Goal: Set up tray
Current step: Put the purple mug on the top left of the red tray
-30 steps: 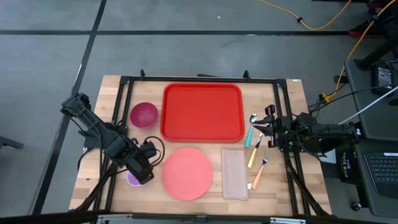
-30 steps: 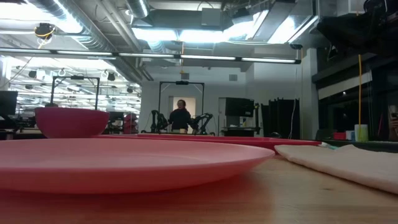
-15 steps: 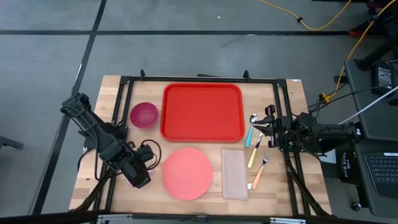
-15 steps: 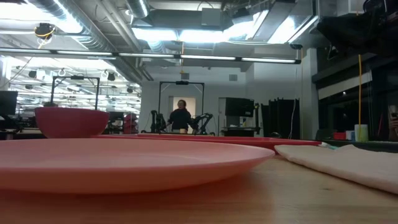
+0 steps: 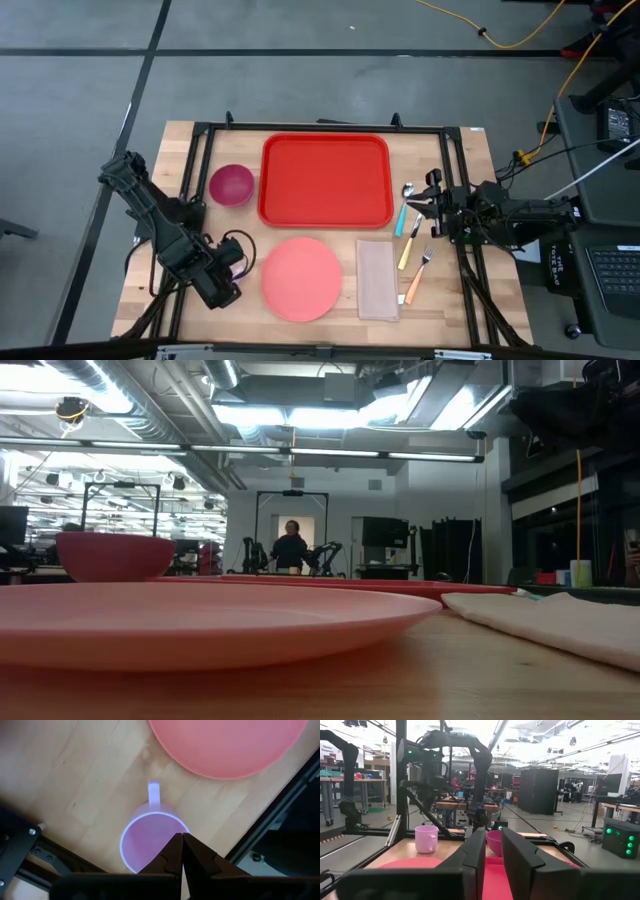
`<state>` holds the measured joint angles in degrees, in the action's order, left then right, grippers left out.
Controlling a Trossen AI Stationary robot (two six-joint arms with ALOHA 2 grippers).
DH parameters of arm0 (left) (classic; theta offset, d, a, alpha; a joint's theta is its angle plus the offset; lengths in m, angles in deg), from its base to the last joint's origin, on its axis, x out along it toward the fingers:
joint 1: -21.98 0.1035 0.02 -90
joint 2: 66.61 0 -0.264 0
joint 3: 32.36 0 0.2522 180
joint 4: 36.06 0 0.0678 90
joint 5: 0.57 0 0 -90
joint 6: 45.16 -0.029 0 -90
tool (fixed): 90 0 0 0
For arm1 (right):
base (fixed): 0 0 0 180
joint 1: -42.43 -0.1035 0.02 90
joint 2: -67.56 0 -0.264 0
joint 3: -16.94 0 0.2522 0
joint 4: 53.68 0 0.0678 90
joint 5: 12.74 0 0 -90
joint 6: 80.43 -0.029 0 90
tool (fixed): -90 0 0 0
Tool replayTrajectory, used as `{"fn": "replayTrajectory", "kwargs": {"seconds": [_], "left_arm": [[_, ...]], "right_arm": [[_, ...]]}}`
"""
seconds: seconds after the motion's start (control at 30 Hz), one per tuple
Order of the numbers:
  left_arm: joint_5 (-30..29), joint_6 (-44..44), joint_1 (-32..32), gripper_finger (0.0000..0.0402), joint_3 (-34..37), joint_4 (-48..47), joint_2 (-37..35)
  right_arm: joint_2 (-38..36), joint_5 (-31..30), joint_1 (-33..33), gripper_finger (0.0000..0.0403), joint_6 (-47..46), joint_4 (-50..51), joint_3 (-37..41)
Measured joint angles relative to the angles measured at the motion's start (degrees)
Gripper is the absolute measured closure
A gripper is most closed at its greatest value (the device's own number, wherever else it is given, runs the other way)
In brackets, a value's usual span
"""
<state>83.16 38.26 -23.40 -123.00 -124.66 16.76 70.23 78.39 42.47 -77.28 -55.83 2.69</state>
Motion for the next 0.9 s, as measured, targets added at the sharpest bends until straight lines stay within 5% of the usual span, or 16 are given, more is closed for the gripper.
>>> {"fn": "replayTrajectory", "kwargs": {"seconds": [0.37, 0.9], "left_arm": [[1.79, -0.02, 0.55, 0.0386, 0.02, -0.09, 3.4], [1.27, 4.37, 0.52, 0.0271, 0.02, -0.59, 3.7]], "right_arm": [[-0.01, 0.0, 0.01, 0.0336, -0.34, 0.14, 0.0], [0.01, -0.01, -0.01, 0.0336, -1.4, 0.51, 0.0]]}}
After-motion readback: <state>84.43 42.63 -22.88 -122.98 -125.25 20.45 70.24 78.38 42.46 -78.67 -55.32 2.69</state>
